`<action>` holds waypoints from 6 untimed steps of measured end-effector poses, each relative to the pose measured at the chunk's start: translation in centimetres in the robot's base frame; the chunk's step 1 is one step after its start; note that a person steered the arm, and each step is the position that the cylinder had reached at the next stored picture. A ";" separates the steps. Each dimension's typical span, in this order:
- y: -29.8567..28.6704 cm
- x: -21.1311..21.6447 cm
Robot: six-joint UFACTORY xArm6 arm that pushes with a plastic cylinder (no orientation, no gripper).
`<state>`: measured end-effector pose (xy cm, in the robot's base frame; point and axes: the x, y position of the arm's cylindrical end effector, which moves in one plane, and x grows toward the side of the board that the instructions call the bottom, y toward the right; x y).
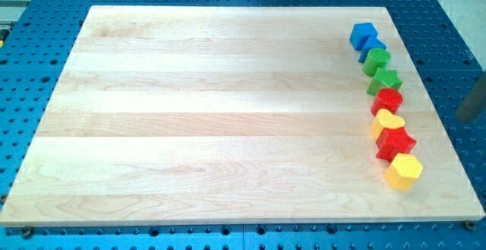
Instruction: Slide the hexagon into the red star
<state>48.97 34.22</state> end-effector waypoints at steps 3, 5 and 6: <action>-8.9 12.3; -12.7 10.3; -12.7 9.9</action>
